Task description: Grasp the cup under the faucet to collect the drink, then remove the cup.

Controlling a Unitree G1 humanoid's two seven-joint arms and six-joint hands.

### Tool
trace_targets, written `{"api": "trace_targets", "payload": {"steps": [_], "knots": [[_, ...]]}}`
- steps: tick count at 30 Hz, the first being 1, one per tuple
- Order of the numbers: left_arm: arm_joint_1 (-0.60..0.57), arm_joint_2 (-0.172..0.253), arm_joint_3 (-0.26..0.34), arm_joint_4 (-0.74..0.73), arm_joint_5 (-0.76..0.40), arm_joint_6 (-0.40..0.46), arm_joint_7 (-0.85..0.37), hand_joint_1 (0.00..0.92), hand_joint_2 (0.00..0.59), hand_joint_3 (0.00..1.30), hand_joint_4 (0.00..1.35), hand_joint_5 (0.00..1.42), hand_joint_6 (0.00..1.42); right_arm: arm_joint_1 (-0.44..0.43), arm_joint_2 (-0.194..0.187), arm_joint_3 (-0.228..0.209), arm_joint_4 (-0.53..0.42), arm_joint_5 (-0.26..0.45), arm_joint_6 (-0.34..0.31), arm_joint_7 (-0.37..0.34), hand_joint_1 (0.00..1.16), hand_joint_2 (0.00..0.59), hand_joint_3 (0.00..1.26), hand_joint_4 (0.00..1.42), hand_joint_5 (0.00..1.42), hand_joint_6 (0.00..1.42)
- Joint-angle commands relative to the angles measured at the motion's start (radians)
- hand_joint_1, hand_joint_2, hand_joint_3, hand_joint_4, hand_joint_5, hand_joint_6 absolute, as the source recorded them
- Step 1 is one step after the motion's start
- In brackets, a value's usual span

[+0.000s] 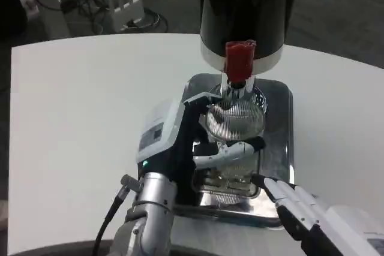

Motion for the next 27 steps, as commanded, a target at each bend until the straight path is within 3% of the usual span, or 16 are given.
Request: {"api": "trace_targets", "payload": {"steps": [1, 9, 17, 22, 25, 27], "knots": [[0.012, 0.011, -0.013, -0.002, -0.003, 0.019, -0.039, 0.263, 0.164, 0.33, 0.31, 0.42, 0.49, 0.006, 0.003, 0.0, -0.014, 0.012, -0.011, -0.01, 0.39, 0.405, 0.02, 0.0, 0.0, 0.0], [0.0, 0.025, -0.019, 0.012, -0.014, 0.02, -0.086, 0.263, 0.178, 0.15, 0.09, 0.26, 0.31, 0.007, 0.005, -0.006, -0.014, 0.02, -0.011, -0.01, 0.39, 0.406, 0.03, 0.0, 0.0, 0.0], [0.0, 0.022, -0.02, 0.012, -0.016, 0.019, -0.09, 0.262, 0.162, 0.12, 0.07, 0.23, 0.27, 0.005, 0.006, -0.012, -0.014, 0.028, -0.009, -0.012, 0.4, 0.399, 0.03, 0.0, 0.0, 0.0], [0.002, 0.024, -0.019, 0.008, -0.022, 0.016, -0.098, 0.254, 0.106, 0.07, 0.01, 0.19, 0.25, 0.009, 0.006, -0.012, -0.014, 0.031, -0.003, -0.015, 0.4, 0.398, 0.03, 0.0, 0.0, 0.0], [0.007, 0.031, -0.022, 0.003, -0.022, 0.015, -0.103, 0.167, 0.007, 0.0, 0.0, 0.11, 0.17, 0.009, 0.006, -0.01, -0.014, 0.03, -0.001, -0.017, 0.4, 0.398, 0.03, 0.0, 0.0, 0.0], [0.012, 0.039, -0.025, -0.004, -0.022, 0.015, -0.115, 0.131, 0.0, 0.0, 0.0, 0.08, 0.13, 0.009, 0.009, -0.007, -0.014, 0.028, 0.0, -0.02, 0.4, 0.397, 0.03, 0.0, 0.0, 0.0]]}}
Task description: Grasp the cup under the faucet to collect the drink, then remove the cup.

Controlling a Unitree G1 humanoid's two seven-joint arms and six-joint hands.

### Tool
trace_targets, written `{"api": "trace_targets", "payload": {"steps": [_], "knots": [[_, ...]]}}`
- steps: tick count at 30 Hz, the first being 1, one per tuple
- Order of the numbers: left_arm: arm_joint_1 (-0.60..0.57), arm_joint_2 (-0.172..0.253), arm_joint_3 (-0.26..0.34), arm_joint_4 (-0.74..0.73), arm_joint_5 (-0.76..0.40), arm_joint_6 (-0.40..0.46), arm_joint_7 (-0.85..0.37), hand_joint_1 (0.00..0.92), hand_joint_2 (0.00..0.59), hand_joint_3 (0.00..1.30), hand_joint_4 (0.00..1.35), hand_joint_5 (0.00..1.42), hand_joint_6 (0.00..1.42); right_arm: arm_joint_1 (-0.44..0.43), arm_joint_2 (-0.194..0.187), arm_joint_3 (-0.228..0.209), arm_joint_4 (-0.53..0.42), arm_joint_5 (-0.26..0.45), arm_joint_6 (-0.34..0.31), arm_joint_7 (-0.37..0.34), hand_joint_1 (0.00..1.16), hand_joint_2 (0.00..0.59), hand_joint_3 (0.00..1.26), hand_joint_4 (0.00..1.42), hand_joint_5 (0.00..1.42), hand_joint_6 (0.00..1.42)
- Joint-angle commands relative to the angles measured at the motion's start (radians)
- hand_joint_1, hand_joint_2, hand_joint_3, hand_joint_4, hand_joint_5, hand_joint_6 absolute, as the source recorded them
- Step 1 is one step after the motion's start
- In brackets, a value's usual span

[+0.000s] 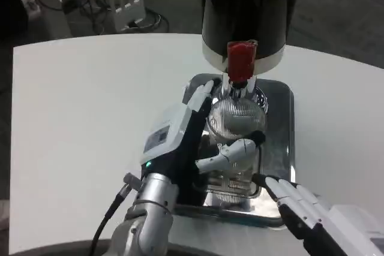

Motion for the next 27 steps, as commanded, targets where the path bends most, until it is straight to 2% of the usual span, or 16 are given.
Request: {"api": "trace_targets", "payload": {"steps": [1, 4, 9, 27], "knots": [[0.018, 0.022, -0.01, -0.005, -0.002, 0.011, -0.038, 0.105, 0.0, 0.0, 0.0, 0.05, 0.09, 0.008, 0.005, 0.005, -0.014, 0.006, 0.0, -0.021, 0.4, 0.397, 0.03, 0.0, 0.0, 0.0], [0.022, 0.038, -0.017, -0.019, -0.005, 0.028, -0.087, 0.12, 0.0, 0.0, 0.0, 0.0, 0.01, 0.009, 0.007, 0.013, -0.014, 0.004, 0.003, -0.025, 0.4, 0.397, 0.03, 0.0, 0.0, 0.0], [0.044, 0.058, -0.01, -0.054, -0.018, 0.05, -0.128, 0.094, 0.0, 0.0, 0.0, 0.0, 0.0, 0.008, 0.006, 0.025, -0.014, -0.002, 0.008, -0.024, 0.41, 0.397, 0.04, 0.0, 0.0, 0.0], [0.086, 0.121, 0.028, -0.12, -0.007, 0.124, -0.127, 0.087, 0.0, 0.0, 0.0, 0.0, 0.0, 0.011, 0.004, 0.048, -0.014, -0.012, 0.016, -0.031, 0.42, 0.411, 0.04, 0.0, 0.0, 0.0]]}}
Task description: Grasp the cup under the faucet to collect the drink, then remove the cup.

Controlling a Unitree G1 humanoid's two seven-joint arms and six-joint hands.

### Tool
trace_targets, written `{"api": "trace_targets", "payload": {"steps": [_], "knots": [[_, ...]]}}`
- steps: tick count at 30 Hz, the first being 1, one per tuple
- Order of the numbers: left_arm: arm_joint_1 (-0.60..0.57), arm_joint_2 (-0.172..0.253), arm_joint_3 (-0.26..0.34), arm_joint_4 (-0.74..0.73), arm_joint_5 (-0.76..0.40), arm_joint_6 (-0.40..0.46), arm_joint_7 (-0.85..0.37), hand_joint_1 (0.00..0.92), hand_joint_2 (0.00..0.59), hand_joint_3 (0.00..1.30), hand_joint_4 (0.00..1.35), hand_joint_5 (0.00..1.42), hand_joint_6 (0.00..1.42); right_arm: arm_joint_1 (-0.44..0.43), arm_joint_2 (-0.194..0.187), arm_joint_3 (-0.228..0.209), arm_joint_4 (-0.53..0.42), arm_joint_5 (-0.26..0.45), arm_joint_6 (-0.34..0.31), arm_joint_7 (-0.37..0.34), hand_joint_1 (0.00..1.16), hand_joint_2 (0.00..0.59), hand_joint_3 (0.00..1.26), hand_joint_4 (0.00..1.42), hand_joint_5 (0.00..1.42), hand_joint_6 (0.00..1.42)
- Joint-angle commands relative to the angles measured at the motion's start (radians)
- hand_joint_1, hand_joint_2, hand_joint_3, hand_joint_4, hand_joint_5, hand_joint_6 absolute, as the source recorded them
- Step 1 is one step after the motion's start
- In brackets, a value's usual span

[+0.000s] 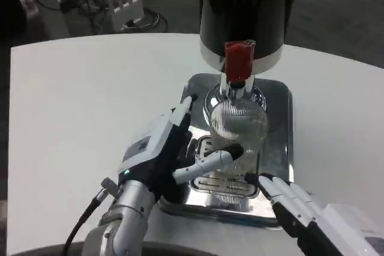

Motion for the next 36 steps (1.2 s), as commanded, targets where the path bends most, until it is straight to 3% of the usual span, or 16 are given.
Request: {"api": "trace_targets", "payload": {"steps": [1, 9, 23, 24, 31, 36], "knots": [[0.026, 0.03, 0.022, -0.023, 0.006, 0.021, 0.004, 0.087, 0.0, 0.0, 0.0, 0.0, 0.0, 0.008, -0.003, 0.006, -0.014, -0.006, 0.004, -0.013, 0.42, 0.411, 0.04, 0.0, 0.0, 0.0], [0.085, 0.051, 0.083, -0.155, -0.028, 0.041, -0.018, 0.087, 0.0, 0.0, 0.0, 0.0, 0.0, 0.003, -0.005, 0.013, -0.014, -0.008, 0.011, -0.013, 0.43, 0.418, 0.04, 0.0, 0.0, 0.0], [0.234, 0.019, 0.205, -0.494, -0.095, 0.076, -0.012, 0.08, 0.011, 0.0, 0.0, 0.0, 0.0, 0.004, -0.014, 0.009, -0.014, 0.001, 0.022, -0.023, 0.43, 0.42, 0.04, 0.0, 0.0, 0.0], [0.247, 0.014, 0.22, -0.519, -0.106, 0.077, -0.013, 0.082, 0.011, 0.0, 0.01, 0.05, 0.03, 0.003, -0.017, 0.01, -0.014, 0.002, 0.024, -0.022, 0.43, 0.42, 0.04, 0.0, 0.0, 0.0], [0.286, -0.006, 0.296, -0.659, -0.197, 0.077, -0.043, 0.133, 0.016, 0.34, 0.45, 0.41, 0.3, 0.005, -0.022, 0.033, -0.014, -0.004, 0.031, -0.027, 0.43, 0.42, 0.04, 0.0, 0.0, 0.0], [0.255, -0.015, 0.326, -0.723, -0.331, 0.137, -0.136, 0.152, 0.017, 0.51, 0.61, 0.6, 0.53, 0.011, -0.027, 0.025, -0.014, 0.002, 0.03, -0.034, 0.43, 0.42, 0.04, 0.0, 0.0, 0.0]]}}
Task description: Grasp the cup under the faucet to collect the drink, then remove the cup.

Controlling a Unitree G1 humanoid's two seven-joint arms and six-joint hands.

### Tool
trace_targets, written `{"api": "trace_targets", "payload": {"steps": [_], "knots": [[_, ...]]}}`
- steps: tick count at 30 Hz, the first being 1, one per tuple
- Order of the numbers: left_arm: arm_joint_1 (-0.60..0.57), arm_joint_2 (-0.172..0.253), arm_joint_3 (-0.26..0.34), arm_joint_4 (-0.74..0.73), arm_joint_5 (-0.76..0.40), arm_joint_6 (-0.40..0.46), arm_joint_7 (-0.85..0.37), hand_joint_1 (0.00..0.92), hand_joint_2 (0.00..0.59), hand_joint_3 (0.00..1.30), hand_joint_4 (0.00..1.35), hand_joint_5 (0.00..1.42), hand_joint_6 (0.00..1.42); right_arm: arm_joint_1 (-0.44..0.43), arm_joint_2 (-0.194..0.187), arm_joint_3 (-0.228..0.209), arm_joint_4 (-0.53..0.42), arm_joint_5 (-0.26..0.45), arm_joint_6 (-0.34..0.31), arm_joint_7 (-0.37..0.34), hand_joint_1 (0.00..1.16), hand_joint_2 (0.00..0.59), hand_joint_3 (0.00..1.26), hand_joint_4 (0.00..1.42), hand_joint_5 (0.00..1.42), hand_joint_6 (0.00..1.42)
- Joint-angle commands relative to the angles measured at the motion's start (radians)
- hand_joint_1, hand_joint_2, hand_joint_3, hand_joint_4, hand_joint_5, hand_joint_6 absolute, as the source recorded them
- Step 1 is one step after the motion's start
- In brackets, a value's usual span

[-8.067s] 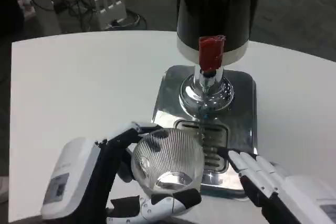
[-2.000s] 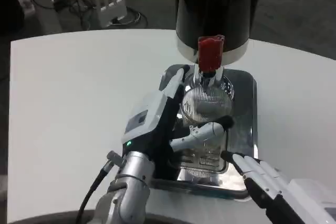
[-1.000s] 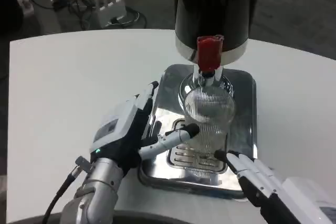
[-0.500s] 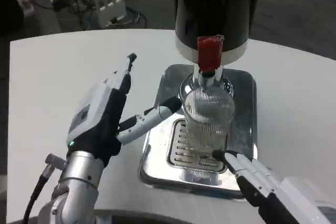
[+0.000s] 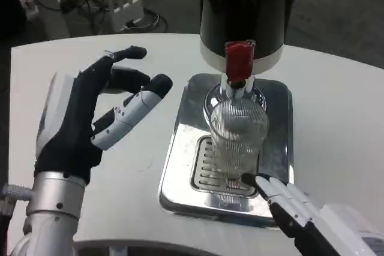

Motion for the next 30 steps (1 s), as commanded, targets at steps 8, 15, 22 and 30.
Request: {"api": "trace_targets", "payload": {"steps": [8, 15, 22, 30], "knots": [[-0.07, -0.004, 0.004, -0.082, -0.215, 0.123, -0.184, 0.151, 0.014, 0.57, 0.57, 0.63, 0.59, 0.016, -0.006, 0.008, -0.014, 0.001, 0.004, -0.019, 0.44, 0.42, 0.04, 0.0, 0.0, 0.0], [-0.12, -0.027, -0.02, -0.072, -0.293, 0.172, -0.223, 0.149, 0.024, 0.52, 0.5, 0.56, 0.57, 0.026, -0.006, 0.01, -0.014, 0.005, 0.001, -0.029, 0.44, 0.42, 0.05, 0.0, 0.0, 0.0], [-0.158, -0.021, -0.041, -0.053, -0.302, 0.18, -0.231, 0.156, 0.025, 0.51, 0.47, 0.55, 0.56, 0.03, -0.009, 0.01, -0.014, 0.006, 0.001, -0.031, 0.44, 0.42, 0.05, 0.0, 0.0, 0.0], [-0.21, -0.027, -0.066, -0.031, -0.305, 0.182, -0.237, 0.157, 0.026, 0.51, 0.43, 0.51, 0.52, 0.028, -0.011, 0.005, -0.014, 0.01, 0.0, -0.032, 0.44, 0.42, 0.05, 0.0, 0.0, 0.0]]}}
